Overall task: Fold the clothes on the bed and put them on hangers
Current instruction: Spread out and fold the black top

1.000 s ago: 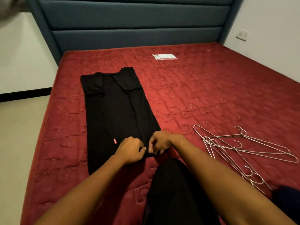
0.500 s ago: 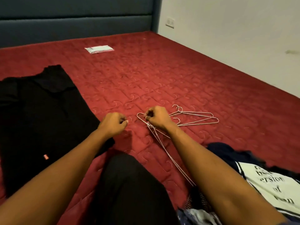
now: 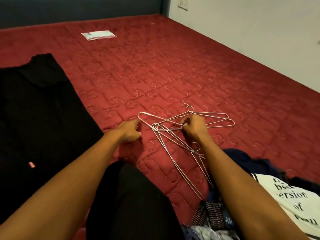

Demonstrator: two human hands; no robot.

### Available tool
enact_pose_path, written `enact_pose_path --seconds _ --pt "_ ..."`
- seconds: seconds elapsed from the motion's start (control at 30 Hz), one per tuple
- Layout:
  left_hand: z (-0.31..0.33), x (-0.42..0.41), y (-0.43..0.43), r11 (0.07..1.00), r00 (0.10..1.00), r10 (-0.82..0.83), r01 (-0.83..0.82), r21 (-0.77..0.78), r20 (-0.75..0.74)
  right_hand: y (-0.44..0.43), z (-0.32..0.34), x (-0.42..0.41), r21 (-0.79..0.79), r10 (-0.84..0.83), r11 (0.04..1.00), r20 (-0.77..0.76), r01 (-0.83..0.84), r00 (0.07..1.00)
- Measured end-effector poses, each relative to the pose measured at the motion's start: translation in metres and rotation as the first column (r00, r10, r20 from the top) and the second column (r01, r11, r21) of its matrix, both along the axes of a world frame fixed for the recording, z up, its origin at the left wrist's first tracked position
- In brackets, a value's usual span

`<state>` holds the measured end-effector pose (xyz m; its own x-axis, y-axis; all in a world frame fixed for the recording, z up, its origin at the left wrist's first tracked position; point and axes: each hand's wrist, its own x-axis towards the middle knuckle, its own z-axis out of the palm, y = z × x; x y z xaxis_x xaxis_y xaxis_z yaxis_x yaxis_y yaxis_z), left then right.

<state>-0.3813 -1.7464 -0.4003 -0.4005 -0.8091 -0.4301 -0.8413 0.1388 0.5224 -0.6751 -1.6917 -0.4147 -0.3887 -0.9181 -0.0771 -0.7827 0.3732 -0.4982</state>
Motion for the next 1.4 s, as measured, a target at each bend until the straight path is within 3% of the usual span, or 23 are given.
enact_pose_path --seconds 0.13,0.23,0.33,0.43,0.53,0.6,0.7,0.77,0.87,0.9,0.97,1.03,1.17,1.3,1.4 --pt "-0.005 0.005 0.004 0.996 0.987 0.089 -0.087 0.018 -0.136 -0.006 0.008 0.013 -0.302 0.0 0.951 0.222 0.068 0.975" --pt "-0.01 0.008 0.007 0.987 0.963 0.152 -0.135 0.088 -0.224 -0.019 0.029 0.036 -0.436 0.08 0.898 0.284 0.054 0.955" --pt "-0.014 0.012 0.007 0.969 0.923 0.234 -0.197 0.149 -0.306 -0.044 0.052 0.065 -0.499 0.204 0.864 0.479 0.074 0.853" --pt "-0.008 0.022 0.01 0.92 0.807 0.391 -0.333 0.205 -0.443 -0.075 0.072 0.101 -0.526 0.281 0.833 0.672 0.175 0.685" --pt "0.012 0.048 0.016 0.842 0.65 0.533 -0.472 0.261 -0.542 -0.098 0.082 0.144 -0.474 0.306 0.839 0.818 0.268 0.487" --pt "0.024 0.07 0.019 0.779 0.534 0.602 -0.558 0.287 -0.594 -0.107 0.085 0.17 -0.449 0.319 0.863 0.839 0.23 0.44" --pt "0.041 0.124 0.03 0.65 0.337 0.678 -0.69 0.319 -0.653 -0.108 0.083 0.222 -0.442 0.38 0.897 0.787 0.013 0.485" --pt "0.048 0.162 0.037 0.528 0.15 0.719 -0.753 0.393 -0.678 -0.103 0.085 0.251 -0.456 0.459 0.877 0.702 -0.151 0.545" --pt "0.059 0.241 0.056 0.345 -0.229 0.736 -0.684 0.643 -0.637 -0.093 0.091 0.299 -0.523 0.632 0.759 0.45 -0.388 0.631" --pt "0.061 0.269 0.06 0.334 -0.298 0.725 -0.635 0.696 -0.62 -0.089 0.095 0.312 -0.544 0.68 0.708 0.352 -0.451 0.643" --pt "0.068 0.318 0.072 0.381 -0.297 0.71 -0.602 0.702 -0.639 -0.081 0.105 0.336 -0.579 0.77 0.599 0.23 -0.553 0.595" --pt "0.075 0.346 0.086 0.409 -0.209 0.725 -0.637 0.654 -0.657 -0.064 0.115 0.352 -0.542 0.854 0.5 0.181 -0.675 0.487" --pt "0.059 0.357 0.121 0.342 -0.022 0.776 -0.826 0.449 -0.631 -0.03 0.107 0.359 -0.264 0.918 0.393 0.163 -0.881 0.36" --pt "0.027 0.341 0.153 0.365 0.199 0.814 -0.906 0.215 -0.545 -0.009 0.079 0.345 0.092 0.863 0.394 0.306 -0.915 0.402" --pt "-0.002 0.336 0.17 0.427 0.34 0.791 -0.902 0.061 -0.508 -0.002 0.061 0.329 0.202 0.846 0.419 0.268 -0.885 0.461"
